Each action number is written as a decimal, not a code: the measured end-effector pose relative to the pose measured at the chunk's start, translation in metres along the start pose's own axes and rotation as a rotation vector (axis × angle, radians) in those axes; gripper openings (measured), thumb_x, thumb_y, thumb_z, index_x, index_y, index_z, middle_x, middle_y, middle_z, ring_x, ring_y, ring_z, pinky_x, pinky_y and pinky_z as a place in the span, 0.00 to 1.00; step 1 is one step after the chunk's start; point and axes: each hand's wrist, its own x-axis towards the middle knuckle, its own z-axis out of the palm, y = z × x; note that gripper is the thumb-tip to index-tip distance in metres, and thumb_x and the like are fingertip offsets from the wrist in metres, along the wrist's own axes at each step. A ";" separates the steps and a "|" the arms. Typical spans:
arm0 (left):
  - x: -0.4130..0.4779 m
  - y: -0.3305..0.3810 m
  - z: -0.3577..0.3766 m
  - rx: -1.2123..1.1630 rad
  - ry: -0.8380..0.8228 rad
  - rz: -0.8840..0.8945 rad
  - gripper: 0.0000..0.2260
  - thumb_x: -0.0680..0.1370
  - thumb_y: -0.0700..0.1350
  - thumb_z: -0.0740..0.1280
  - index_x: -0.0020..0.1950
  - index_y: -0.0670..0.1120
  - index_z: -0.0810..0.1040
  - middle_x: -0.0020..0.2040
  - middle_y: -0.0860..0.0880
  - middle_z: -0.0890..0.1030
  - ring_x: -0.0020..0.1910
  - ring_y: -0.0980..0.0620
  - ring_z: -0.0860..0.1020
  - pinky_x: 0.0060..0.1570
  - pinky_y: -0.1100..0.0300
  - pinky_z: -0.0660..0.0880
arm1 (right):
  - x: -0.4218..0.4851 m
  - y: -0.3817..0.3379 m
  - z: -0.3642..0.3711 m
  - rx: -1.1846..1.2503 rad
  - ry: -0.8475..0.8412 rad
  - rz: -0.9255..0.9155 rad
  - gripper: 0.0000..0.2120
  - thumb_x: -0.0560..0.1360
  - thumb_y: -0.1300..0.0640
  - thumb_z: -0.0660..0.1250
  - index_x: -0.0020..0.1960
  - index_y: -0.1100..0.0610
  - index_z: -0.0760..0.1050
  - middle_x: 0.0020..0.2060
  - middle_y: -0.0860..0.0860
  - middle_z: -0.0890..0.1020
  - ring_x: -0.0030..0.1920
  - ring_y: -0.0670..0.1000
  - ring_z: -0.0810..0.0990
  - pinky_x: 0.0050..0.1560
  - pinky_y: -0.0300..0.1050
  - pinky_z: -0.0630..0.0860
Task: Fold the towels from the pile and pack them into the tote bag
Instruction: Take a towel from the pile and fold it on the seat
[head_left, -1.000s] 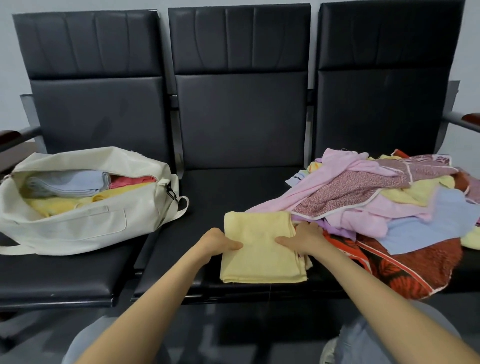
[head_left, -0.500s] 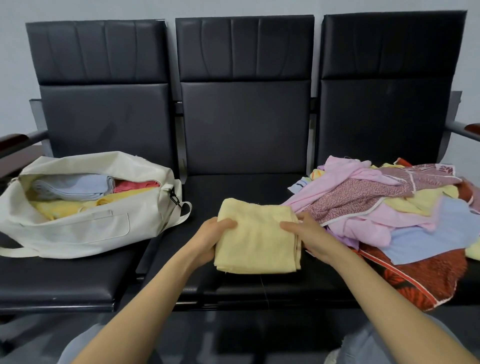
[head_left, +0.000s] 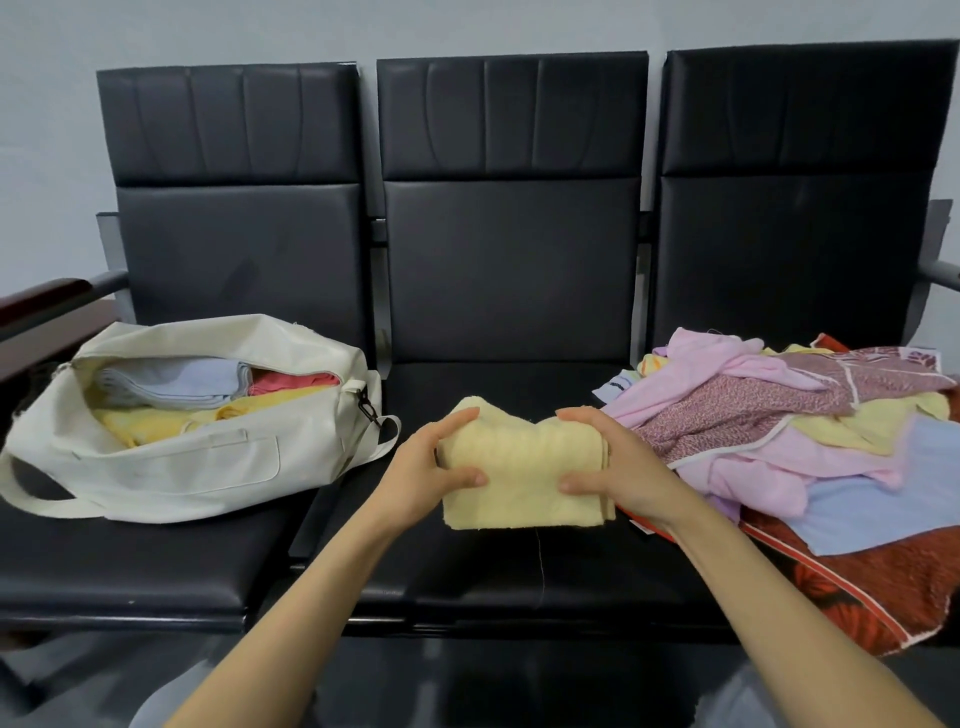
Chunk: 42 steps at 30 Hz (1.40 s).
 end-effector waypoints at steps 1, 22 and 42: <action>-0.001 0.000 0.002 0.047 0.027 0.007 0.33 0.68 0.40 0.77 0.68 0.60 0.70 0.58 0.53 0.74 0.58 0.56 0.72 0.58 0.64 0.72 | 0.000 -0.001 0.002 -0.083 0.029 0.004 0.37 0.64 0.62 0.77 0.67 0.42 0.68 0.60 0.46 0.72 0.60 0.49 0.72 0.55 0.44 0.70; -0.010 -0.006 -0.007 0.365 0.217 0.188 0.16 0.62 0.46 0.74 0.47 0.48 0.75 0.54 0.57 0.76 0.58 0.58 0.70 0.54 0.61 0.69 | 0.009 -0.011 0.019 -0.506 0.281 0.005 0.11 0.67 0.58 0.71 0.48 0.54 0.74 0.52 0.47 0.65 0.50 0.47 0.68 0.39 0.37 0.65; 0.003 -0.025 -0.020 0.017 0.154 -0.103 0.11 0.81 0.38 0.59 0.55 0.47 0.56 0.41 0.50 0.64 0.34 0.54 0.64 0.33 0.62 0.63 | 0.032 0.007 0.048 0.192 -0.055 0.255 0.23 0.76 0.50 0.68 0.67 0.50 0.63 0.60 0.52 0.76 0.53 0.51 0.79 0.48 0.50 0.80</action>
